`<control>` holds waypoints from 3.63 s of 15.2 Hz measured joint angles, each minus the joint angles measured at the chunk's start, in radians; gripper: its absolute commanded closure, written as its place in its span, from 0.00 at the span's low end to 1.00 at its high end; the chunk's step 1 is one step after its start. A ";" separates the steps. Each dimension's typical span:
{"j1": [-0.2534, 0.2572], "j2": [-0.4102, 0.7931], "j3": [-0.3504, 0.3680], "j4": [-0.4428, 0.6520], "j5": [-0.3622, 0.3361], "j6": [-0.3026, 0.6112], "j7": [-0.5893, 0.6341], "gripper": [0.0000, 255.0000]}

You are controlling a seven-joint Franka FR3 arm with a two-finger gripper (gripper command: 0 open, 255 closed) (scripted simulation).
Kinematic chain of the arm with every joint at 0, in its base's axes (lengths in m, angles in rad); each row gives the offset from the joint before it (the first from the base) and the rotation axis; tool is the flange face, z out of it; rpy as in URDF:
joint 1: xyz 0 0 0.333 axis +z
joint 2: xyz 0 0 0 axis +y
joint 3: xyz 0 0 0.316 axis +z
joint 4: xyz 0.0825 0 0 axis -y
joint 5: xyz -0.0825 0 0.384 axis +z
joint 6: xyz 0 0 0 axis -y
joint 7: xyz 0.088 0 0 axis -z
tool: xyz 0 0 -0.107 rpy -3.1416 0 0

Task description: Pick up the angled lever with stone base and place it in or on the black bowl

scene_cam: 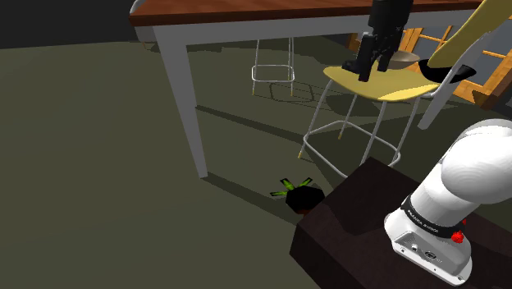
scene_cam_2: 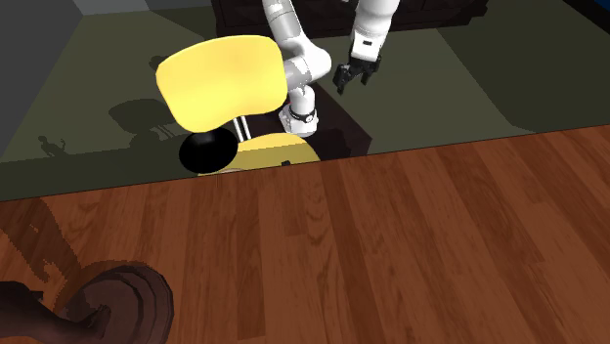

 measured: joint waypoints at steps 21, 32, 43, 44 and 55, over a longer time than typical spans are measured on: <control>-0.122 0.441 -0.347 0.304 -0.122 0.202 -0.322 0.00; -0.168 0.711 -0.481 0.526 -0.041 0.258 -0.484 0.00; -0.168 0.710 -0.481 0.454 -0.041 0.334 -0.484 0.00; -0.168 0.710 -0.481 0.454 -0.041 0.333 -0.484 1.00; -0.168 0.710 -0.481 0.459 -0.041 0.327 -0.484 1.00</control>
